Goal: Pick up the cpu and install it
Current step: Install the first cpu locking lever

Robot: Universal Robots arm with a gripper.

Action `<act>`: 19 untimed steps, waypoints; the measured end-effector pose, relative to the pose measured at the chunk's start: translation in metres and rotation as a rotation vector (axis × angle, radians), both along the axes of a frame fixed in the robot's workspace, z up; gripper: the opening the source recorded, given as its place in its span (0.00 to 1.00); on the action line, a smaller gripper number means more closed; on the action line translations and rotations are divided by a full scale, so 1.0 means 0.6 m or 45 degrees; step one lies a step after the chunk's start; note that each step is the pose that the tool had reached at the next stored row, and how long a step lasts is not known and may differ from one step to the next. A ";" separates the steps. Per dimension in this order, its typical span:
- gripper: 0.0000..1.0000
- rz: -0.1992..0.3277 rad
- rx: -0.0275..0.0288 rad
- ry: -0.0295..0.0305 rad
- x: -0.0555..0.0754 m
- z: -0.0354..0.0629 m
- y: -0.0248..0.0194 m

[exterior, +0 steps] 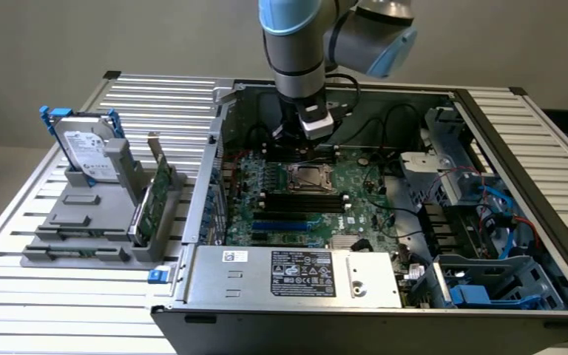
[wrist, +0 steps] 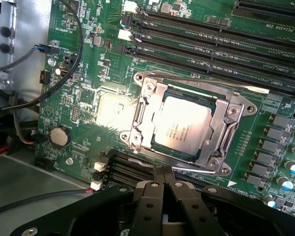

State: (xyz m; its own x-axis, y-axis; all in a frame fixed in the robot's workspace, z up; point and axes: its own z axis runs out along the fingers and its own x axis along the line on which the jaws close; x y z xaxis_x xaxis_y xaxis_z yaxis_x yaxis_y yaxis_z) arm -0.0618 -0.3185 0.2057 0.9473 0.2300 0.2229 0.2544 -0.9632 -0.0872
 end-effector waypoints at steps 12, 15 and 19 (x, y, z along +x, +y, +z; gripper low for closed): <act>0.11 -0.030 0.0004 -0.0007 0.010 -0.005 0.0001; 0.11 -0.048 0.0003 -0.0006 0.010 -0.007 0.0002; 0.11 -0.076 0.0002 -0.0005 0.010 -0.008 0.0010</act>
